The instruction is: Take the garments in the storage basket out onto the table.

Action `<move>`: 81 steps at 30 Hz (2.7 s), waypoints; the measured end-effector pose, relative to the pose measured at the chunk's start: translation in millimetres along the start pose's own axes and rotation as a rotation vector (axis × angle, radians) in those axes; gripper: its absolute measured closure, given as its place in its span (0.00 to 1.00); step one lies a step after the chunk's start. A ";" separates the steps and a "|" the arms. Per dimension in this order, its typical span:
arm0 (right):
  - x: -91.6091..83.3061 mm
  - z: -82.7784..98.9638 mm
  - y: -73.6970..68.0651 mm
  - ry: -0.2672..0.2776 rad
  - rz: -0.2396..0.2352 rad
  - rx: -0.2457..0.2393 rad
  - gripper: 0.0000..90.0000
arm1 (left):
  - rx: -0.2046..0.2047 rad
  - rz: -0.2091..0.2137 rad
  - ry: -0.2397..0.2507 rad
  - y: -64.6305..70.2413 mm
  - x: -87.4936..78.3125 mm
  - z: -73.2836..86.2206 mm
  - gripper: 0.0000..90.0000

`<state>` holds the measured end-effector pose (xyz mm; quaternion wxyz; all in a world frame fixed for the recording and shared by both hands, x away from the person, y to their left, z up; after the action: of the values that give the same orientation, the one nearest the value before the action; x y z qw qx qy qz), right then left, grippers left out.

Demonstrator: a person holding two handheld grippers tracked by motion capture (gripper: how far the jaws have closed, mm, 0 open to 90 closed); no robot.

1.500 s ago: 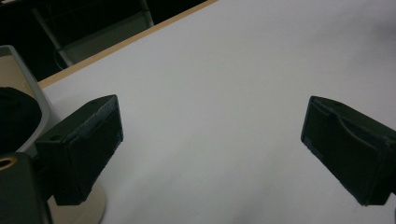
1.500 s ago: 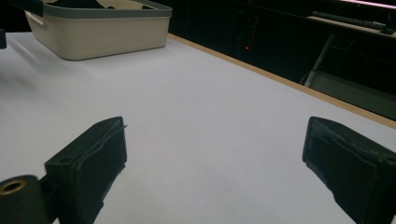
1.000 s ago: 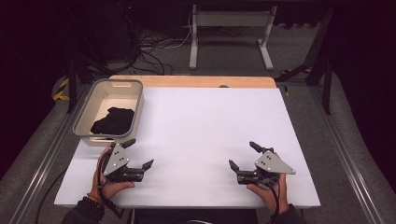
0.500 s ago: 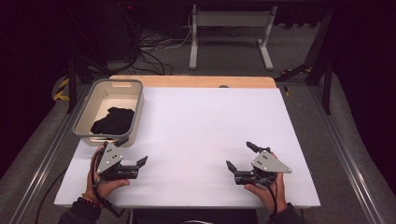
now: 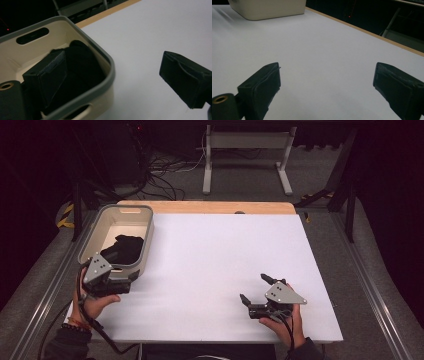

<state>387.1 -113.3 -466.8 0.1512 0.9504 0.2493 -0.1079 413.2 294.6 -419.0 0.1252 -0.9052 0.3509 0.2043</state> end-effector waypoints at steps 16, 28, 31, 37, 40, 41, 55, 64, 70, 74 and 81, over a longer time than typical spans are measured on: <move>6.5 8.5 -5.0 -0.053 -0.019 -0.024 0.09 | -0.196 -0.023 -0.372 -81.6 41.5 0.7 0.12; 9.3 13.2 -6.2 -0.093 -0.001 -0.067 0.11 | -0.305 0.038 -0.571 -83.6 63.0 17.9 0.24; 11.1 17.1 -7.7 -0.126 0.001 -0.083 0.11 | -0.335 0.073 -0.608 -83.5 63.4 19.5 0.31; 16.5 27.6 -8.3 -0.195 -0.005 -0.119 0.12 | -0.383 0.107 -0.669 -94.8 61.8 26.1 0.55; 18.4 30.8 -9.6 -0.218 -0.009 -0.134 0.12 | -0.353 0.097 -0.691 -98.3 63.5 23.1 0.64; 18.5 30.9 -10.2 -0.219 -0.010 -0.140 0.12 | -0.344 0.090 -0.698 -98.7 64.4 22.3 0.66; 17.1 28.6 -8.3 -0.207 0.000 -0.136 0.12 | -0.253 -0.047 -0.337 -106.7 43.6 -20.2 0.75; 10.1 13.7 7.3 -0.102 0.050 -0.070 0.13 | -0.183 -0.036 -0.110 -80.9 45.4 -56.4 0.75; 7.3 7.5 15.4 -0.062 0.065 -0.051 0.12 | -0.112 0.047 -0.003 -48.9 60.9 -83.7 0.75; 9.6 5.9 20.3 -0.058 0.079 -0.042 0.12 | -0.077 0.101 0.030 -28.3 72.3 -96.5 0.75; 9.2 -5.4 31.7 -0.026 0.121 -0.015 0.12 | -0.017 0.222 0.062 14.1 99.8 -115.6 0.75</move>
<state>411.8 -133.7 -456.9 0.1679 0.9611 0.1902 -0.1091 503.0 183.3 -363.5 0.0831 -0.8676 0.4511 0.1919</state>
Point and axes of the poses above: each handheld gripper's, and its own axes: x roughly forward along the jaws, z roughly out of its underside, y roughly to its right, the point moved 8 cm from there along x, roughly forward along the jaws, and after that the axes turned 12 degrees about z, right-handed, at the moved point
